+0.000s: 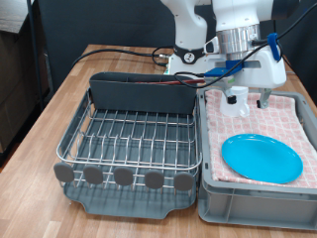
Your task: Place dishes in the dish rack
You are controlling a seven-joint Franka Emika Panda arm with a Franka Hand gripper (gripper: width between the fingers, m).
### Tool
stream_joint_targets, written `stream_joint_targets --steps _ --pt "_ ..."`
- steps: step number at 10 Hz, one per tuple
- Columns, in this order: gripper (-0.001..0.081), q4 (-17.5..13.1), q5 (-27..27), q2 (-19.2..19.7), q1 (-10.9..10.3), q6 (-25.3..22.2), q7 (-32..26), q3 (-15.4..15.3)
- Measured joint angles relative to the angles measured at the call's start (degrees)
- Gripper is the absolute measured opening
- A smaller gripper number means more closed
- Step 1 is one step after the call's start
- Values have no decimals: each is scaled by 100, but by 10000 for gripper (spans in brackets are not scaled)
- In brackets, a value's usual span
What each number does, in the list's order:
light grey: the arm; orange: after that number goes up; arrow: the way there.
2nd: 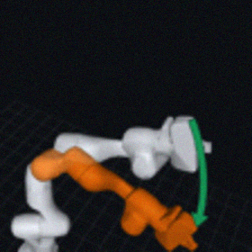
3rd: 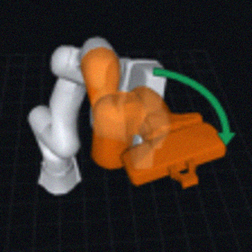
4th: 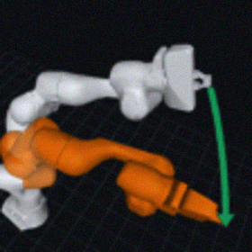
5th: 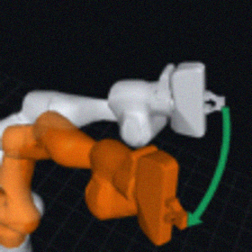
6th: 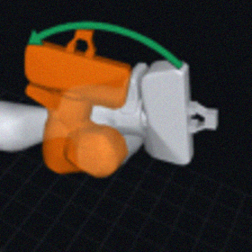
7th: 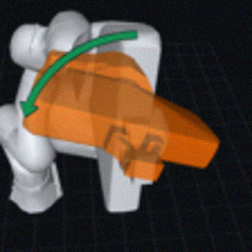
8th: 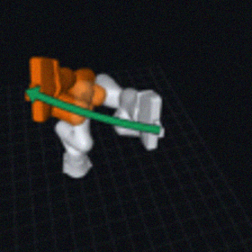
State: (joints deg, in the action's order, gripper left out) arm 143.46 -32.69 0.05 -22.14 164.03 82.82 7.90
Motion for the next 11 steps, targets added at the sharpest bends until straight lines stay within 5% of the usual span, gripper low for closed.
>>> stream_joint_targets --steps 4,7,11 --pt "803 26 -1275 209 1 149 -1419 -74" --pt "803 17 -1525 479 2 398 -1768 -136" --pt "803 -156 -2599 798 58 535 -2749 -334"
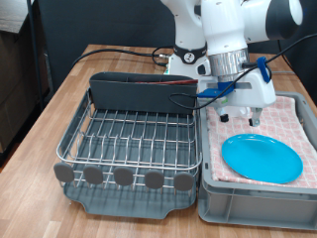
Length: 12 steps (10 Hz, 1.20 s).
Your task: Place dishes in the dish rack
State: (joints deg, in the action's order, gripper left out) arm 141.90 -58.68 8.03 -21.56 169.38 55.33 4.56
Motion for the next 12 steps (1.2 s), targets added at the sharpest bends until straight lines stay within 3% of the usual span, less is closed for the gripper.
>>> stream_joint_targets --steps 6,12 --pt "803 -298 -505 416 17 22 -550 -76" --pt "803 -513 -662 659 18 22 -703 -106"
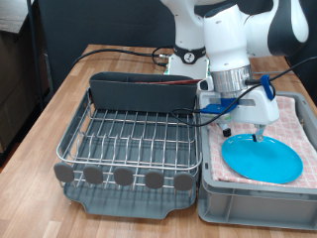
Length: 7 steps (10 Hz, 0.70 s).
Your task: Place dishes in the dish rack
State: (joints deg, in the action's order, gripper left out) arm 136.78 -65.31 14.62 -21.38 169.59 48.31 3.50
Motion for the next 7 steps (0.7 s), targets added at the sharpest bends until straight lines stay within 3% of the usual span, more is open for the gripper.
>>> stream_joint_targets --steps 3,4,5,6,7 --pt "803 -37 -146 39 0 21 -80 -32" --pt "729 -42 -183 41 0 25 -95 -42" --pt "729 -42 -197 43 0 26 -98 -45" --pt "533 -42 -204 44 0 27 -99 -46" --pt "533 -42 -212 45 0 28 -99 -46"
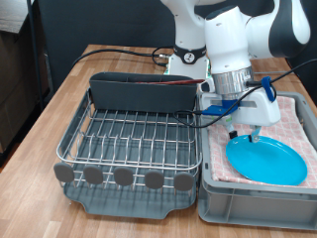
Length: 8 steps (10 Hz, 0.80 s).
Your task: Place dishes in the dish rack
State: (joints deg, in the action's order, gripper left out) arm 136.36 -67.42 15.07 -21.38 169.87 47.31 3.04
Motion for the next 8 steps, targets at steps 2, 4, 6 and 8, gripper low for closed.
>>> stream_joint_targets --steps 2,4,6,8 --pt "363 2 -52 5 0 11 -25 -2" --pt "51 23 -167 5 0 29 -142 -8" --pt "44 23 -218 4 -1 74 -203 -20" --pt "44 59 70 -21 -69 133 -2 70"
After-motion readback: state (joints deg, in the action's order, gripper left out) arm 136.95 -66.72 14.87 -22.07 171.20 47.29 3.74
